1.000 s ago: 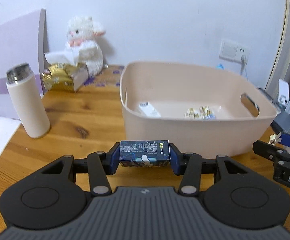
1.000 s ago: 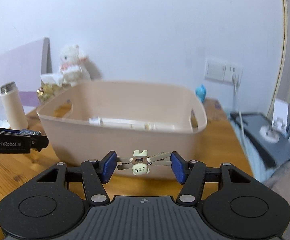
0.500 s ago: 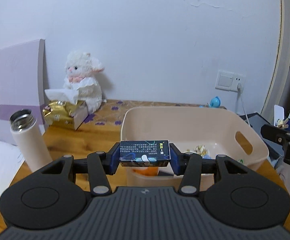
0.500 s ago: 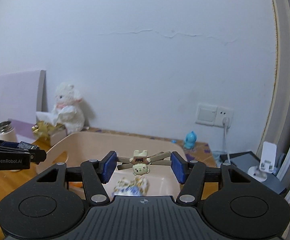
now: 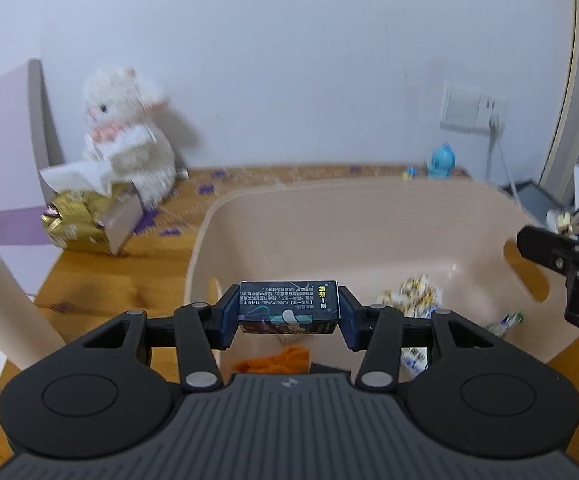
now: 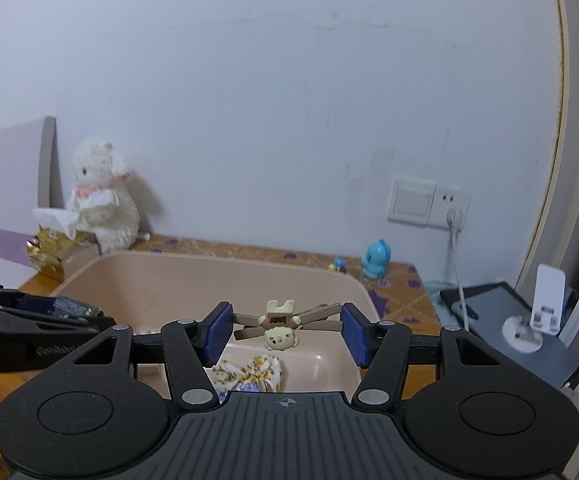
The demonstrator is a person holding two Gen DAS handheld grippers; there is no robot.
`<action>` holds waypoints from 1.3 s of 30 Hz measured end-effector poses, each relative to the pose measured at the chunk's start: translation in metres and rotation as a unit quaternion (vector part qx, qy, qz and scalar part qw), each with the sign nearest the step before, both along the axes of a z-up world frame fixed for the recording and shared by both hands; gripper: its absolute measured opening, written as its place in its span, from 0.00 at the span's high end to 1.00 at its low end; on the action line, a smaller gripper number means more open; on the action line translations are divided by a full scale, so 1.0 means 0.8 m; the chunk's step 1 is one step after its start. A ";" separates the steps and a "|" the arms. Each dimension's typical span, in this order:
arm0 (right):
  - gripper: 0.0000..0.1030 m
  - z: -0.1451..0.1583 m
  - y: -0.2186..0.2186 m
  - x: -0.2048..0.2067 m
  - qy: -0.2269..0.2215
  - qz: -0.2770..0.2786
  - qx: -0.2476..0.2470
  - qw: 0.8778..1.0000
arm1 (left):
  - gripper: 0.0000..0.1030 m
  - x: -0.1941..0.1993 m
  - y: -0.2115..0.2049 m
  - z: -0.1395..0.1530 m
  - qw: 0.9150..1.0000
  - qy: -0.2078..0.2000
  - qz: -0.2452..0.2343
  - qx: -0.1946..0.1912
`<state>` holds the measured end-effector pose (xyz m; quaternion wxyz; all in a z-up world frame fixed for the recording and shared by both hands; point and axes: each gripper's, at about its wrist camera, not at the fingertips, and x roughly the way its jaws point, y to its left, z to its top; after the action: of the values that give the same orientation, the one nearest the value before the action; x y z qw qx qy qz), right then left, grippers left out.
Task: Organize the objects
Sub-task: 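Carry the battery box over the bin with the left tool while the right tool carries the figurine, then open the left tool to drop the battery box while the right tool releases the figurine into the bin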
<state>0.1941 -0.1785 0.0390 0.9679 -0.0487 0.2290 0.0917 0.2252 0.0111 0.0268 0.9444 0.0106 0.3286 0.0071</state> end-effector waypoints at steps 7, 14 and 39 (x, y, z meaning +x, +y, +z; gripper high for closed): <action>0.46 -0.035 0.009 0.027 0.055 -0.003 -0.008 0.998 | 0.49 0.021 -0.016 -0.030 0.998 0.030 -0.018 0.051; 0.38 -0.051 0.014 0.033 0.083 -0.004 -0.015 0.996 | 0.41 0.023 -0.016 -0.028 0.998 0.043 -0.023 0.050; 0.12 0.016 0.010 -0.084 0.024 0.000 -0.008 1.000 | 0.15 -0.083 -0.009 0.042 0.999 0.004 -0.033 0.017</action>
<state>0.1266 -0.1707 0.0519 0.9617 -0.0544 0.2528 0.0910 0.1586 0.0039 0.0602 0.9426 0.0372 0.3313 -0.0190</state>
